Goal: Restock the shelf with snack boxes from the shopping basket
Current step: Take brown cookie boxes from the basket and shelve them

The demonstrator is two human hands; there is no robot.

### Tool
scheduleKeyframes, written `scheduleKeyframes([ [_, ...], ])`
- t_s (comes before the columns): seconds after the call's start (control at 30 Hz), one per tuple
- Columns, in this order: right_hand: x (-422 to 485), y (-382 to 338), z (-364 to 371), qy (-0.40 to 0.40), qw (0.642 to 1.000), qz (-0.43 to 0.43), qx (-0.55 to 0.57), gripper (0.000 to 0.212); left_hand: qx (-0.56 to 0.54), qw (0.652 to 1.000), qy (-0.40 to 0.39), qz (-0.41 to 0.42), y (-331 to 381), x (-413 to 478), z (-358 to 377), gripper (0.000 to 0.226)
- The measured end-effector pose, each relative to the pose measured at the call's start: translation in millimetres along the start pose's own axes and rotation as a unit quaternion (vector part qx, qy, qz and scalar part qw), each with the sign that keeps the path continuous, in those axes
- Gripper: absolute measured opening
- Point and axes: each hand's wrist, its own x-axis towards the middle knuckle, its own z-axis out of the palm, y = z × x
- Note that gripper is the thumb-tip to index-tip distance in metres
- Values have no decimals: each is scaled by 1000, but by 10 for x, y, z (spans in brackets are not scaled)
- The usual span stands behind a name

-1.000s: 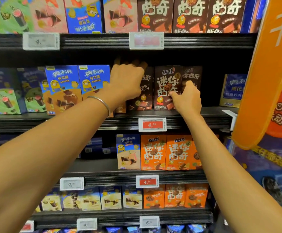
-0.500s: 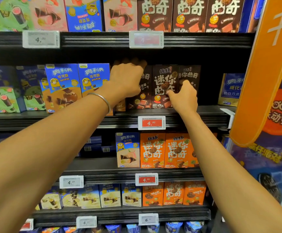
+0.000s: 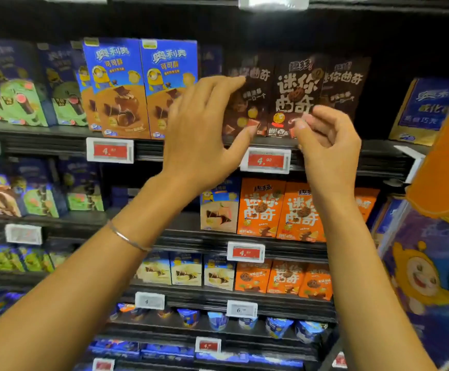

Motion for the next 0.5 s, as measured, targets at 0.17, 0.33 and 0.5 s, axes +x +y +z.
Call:
scheduleKeyframes([
  [0.17, -656, 224, 51, -26, 999, 7, 44, 23, -120, 987, 51, -96, -130, -1029, -112, 45],
  [0.33, -1404, 632, 137, -41, 993, 81, 73, 14, -160, 952, 23, -261, -344, -2167, -73, 36],
  [0.5, -2311, 1142, 360, -212, 919, 325, 74, 5, -227, 855, -64, -462, -459, -3228, 176, 36],
])
